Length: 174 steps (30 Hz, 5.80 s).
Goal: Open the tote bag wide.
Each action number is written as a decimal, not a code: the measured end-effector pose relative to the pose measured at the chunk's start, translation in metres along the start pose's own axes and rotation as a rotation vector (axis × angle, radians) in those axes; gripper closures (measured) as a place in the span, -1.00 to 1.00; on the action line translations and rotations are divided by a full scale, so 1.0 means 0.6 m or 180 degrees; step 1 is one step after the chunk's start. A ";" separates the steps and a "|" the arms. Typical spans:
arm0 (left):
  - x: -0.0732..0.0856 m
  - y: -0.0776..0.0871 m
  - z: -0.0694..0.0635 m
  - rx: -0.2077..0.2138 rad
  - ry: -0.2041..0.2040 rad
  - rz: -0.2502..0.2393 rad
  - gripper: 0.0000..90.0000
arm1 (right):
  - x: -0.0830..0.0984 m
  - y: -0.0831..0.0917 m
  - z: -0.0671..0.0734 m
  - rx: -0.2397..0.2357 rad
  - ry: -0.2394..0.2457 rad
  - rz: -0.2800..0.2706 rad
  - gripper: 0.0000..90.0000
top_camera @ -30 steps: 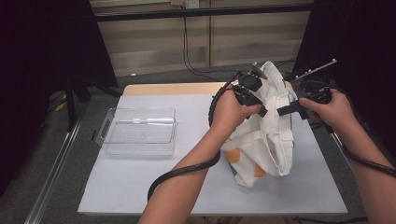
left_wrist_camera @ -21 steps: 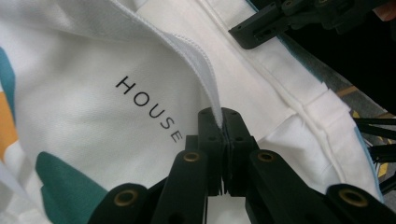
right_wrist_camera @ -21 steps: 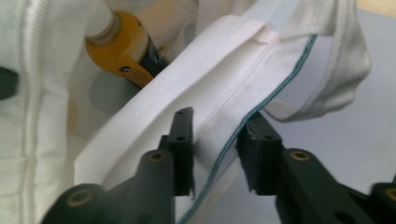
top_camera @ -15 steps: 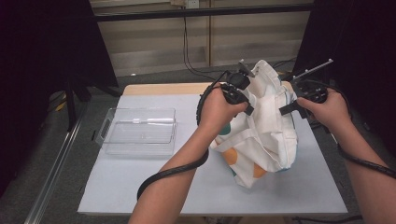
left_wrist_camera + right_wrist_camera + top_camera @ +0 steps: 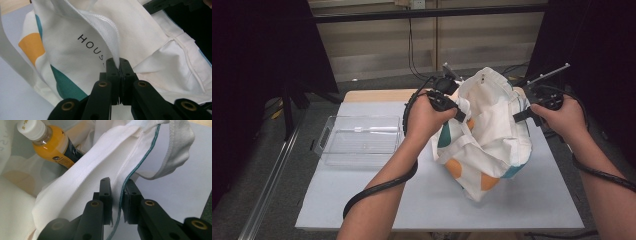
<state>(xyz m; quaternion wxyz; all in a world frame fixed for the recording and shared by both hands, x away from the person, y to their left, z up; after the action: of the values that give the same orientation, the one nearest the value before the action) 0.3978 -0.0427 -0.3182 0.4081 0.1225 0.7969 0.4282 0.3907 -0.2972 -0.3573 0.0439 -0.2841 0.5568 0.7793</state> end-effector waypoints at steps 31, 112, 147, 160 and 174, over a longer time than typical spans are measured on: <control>0.068 -0.026 0.076 -0.0035 0.0390 -0.0011 0.96 | 0.001 -0.030 0.005 -0.0083 -0.0066 -0.0090 0.75; 0.175 -0.103 0.121 -0.0068 0.0559 0.0157 0.96 | 0.058 -0.125 0.004 -0.0301 -0.0184 -0.0173 0.76; 0.177 -0.109 0.117 -0.0045 0.0547 0.0060 0.95 | 0.038 -0.079 -0.024 0.0017 -0.0022 -0.0511 0.10; 0.175 -0.103 0.119 -0.0040 0.0499 0.0093 0.94 | 0.012 -0.075 -0.022 0.0132 -0.0050 -0.0569 -0.10; 0.166 -0.088 0.114 -0.0166 0.0428 -0.0004 0.67 | 0.031 -0.063 -0.022 0.0010 -0.0097 -0.0526 0.03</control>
<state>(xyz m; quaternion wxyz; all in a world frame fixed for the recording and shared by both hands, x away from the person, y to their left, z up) 0.3940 0.0198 -0.4343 0.3569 0.0823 0.8112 0.4558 0.3946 -0.2991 -0.4013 0.1169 -0.3171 0.5319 0.7764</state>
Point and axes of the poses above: each handheld gripper's, and its own axes: y roughly backward along the jaws, x roughly out of its underside, z roughly to its left, the point moved 5 cm from there along -y, roughly forward along the jaws, and after that the axes turned 2 degrees about -x, right-handed, at the moved point
